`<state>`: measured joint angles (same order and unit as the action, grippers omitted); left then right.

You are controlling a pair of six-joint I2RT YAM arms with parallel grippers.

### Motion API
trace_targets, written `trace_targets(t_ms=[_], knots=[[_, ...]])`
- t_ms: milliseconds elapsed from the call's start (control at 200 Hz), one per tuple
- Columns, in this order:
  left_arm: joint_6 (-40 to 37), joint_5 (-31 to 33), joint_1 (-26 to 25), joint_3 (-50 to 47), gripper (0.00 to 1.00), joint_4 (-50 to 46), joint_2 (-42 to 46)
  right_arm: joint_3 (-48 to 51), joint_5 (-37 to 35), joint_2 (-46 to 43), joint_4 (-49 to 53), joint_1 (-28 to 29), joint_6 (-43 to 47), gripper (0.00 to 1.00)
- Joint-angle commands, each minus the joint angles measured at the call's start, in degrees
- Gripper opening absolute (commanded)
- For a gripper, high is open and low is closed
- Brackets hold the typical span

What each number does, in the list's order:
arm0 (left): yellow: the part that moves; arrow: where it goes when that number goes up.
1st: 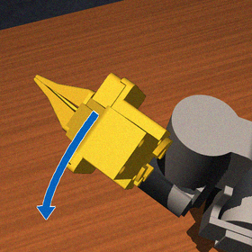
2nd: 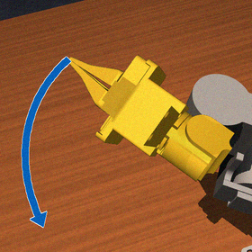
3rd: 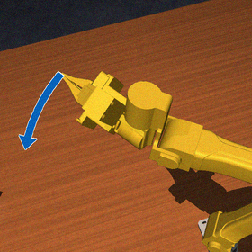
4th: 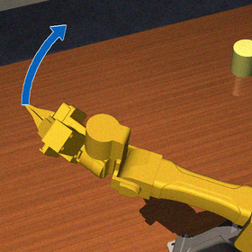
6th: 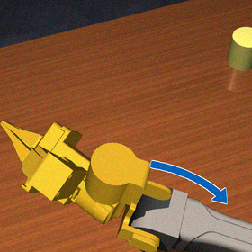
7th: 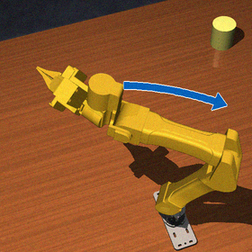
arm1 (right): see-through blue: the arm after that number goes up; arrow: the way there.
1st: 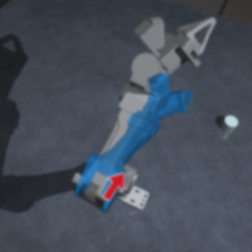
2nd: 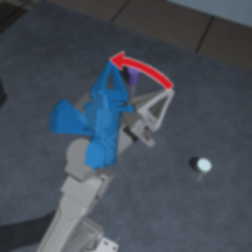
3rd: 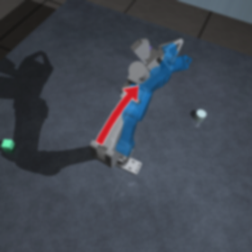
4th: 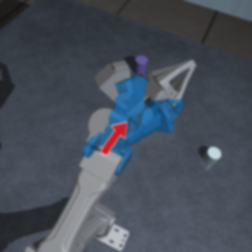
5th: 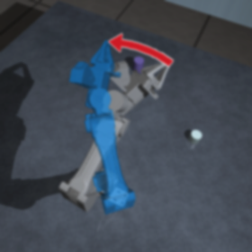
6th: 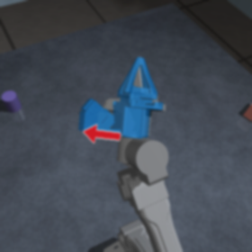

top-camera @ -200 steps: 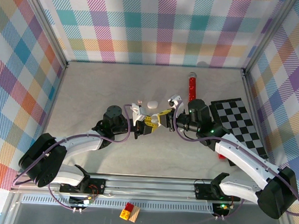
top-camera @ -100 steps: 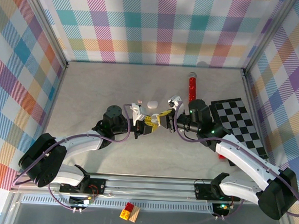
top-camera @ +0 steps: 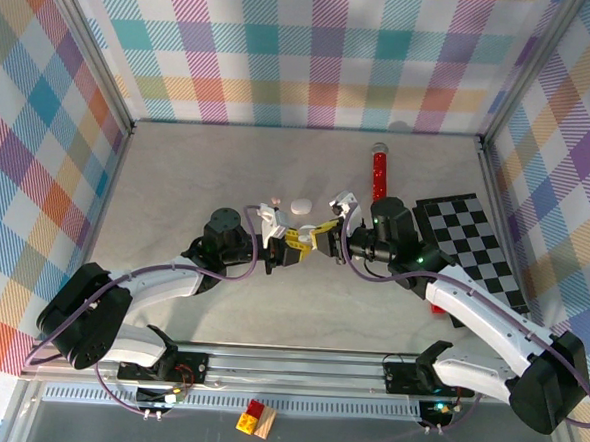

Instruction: Insert the wireless bluetooth earbuds into the charging case

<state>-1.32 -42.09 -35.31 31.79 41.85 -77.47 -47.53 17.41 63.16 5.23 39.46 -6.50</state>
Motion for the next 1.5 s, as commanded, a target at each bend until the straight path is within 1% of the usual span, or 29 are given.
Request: trace_targets(t_ms=[0,230,350,500,720,845,935,1265,1390,1495], knots=[[-0.1,0.0,0.6,1.8,0.14,2.0,0.2,-0.5,0.5,-0.9,2.6,0.6,1.6,0.18],[0.0,-0.2,0.6,1.9,0.14,2.2,-0.3,-1.0,4.7,-0.8,3.4,1.1,2.5,0.18],[0.0,-0.3,0.6,1.9,0.14,2.4,-0.6,-1.5,4.8,-0.5,4.3,1.4,3.3,0.21],[0.1,-0.4,0.6,1.8,0.14,2.6,-0.6,-1.6,3.6,-0.9,4.3,1.5,3.1,0.32],[-0.1,-0.4,0.6,1.3,0.14,2.5,-0.3,0.2,-3.4,-4.8,1.2,1.4,-0.7,0.53],[-0.1,-0.6,0.6,1.3,0.14,2.6,-0.3,0.6,-5.5,-5.3,-0.4,1.3,-3.1,0.58],[-0.2,-0.7,0.6,1.3,0.14,2.6,-0.2,-0.3,-6.9,-4.0,0.3,1.4,-3.9,0.59],[-0.6,-0.7,0.6,1.0,0.14,2.0,0.2,-2.5,-5.5,0.4,1.0,1.4,-4.5,0.58],[-0.8,-0.8,0.6,1.1,0.14,2.1,0.2,-3.7,-7.9,2.2,2.3,1.3,-5.6,0.55],[-0.8,-0.9,0.6,1.2,0.14,2.0,0.2,-5.0,-9.3,4.2,4.1,1.4,-5.9,0.54]])
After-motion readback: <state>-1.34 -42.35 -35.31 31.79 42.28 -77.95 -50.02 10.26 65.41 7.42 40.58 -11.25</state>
